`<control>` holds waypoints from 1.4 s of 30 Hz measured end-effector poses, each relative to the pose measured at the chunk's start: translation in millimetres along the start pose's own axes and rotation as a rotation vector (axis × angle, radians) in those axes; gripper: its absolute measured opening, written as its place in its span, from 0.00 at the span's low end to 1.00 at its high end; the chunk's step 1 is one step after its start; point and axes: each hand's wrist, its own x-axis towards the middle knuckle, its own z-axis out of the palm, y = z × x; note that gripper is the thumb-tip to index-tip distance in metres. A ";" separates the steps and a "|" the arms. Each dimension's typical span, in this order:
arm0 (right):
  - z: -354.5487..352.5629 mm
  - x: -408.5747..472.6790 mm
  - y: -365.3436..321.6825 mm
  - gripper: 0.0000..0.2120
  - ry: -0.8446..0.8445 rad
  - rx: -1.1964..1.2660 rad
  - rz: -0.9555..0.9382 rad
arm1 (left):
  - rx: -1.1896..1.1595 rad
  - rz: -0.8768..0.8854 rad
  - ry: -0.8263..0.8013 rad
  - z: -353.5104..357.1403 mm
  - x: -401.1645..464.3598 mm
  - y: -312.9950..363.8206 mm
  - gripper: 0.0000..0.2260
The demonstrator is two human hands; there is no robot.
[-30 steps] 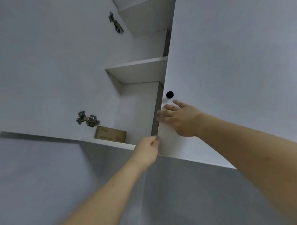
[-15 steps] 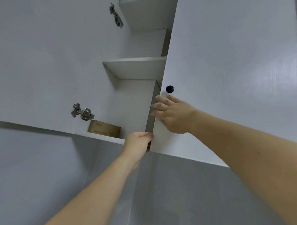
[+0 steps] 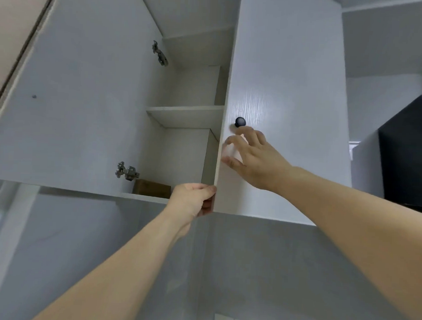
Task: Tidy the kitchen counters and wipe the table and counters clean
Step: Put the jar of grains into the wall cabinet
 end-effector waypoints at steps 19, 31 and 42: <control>-202.6 -122.2 27.0 0.21 0.214 0.555 0.719 | 0.122 0.007 -0.625 154.0 -134.9 91.2 0.27; -246.5 -180.8 63.0 0.11 0.435 0.651 0.800 | 0.244 0.114 -0.660 247.6 -156.2 90.8 0.35; -243.9 -170.5 49.3 0.10 0.360 0.107 0.751 | 0.259 0.172 -0.731 234.9 -153.4 84.7 0.14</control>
